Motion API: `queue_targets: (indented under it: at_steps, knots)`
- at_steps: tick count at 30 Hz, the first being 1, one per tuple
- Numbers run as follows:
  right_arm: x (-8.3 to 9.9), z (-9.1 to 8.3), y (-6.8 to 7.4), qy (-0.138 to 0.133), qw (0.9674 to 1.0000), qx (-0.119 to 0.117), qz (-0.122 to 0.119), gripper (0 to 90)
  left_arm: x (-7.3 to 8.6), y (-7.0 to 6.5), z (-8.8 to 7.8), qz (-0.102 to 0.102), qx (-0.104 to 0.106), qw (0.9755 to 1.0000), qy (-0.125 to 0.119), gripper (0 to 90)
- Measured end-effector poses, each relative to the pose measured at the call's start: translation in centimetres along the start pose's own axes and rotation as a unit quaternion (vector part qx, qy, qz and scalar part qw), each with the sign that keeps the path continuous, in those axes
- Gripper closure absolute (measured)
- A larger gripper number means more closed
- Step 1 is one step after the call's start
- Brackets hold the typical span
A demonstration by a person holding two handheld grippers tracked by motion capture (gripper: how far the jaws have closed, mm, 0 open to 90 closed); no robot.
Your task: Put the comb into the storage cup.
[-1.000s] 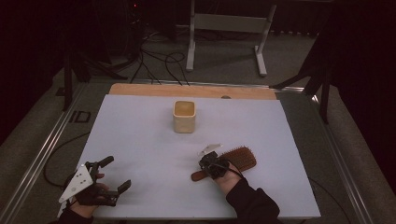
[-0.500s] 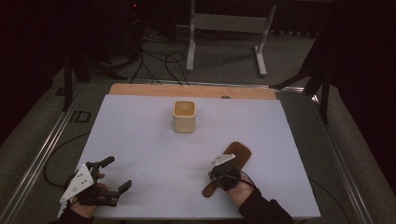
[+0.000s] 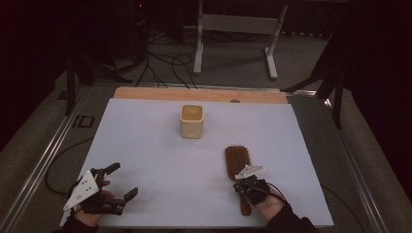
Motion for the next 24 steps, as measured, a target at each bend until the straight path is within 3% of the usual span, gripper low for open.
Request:
queue_targets:
  at_steps: [12, 24]
  knots:
    - [1.4, -0.7, -2.6, 0.015, 0.9997, 0.015, 0.010, 90.0, 0.0, 0.0, 0.1, 0.001, 0.000, 1.0000, 0.001, 0.1]
    - [1.8, -0.6, -3.5, 0.020, 0.9996, 0.016, 0.008, 90.0, 0.0, -0.1, 0.0, 0.001, 0.001, 1.0000, 0.001, 0.1]
Point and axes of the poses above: each handheld gripper's, and its own axes: z roughly forward along the jaws, x roughly out of its underside, y roughly to its left, the point moved 7 cm from there along z, roughly forward along the jaws, and after that the axes turned 2 degrees about y, right-handed, at the moved point
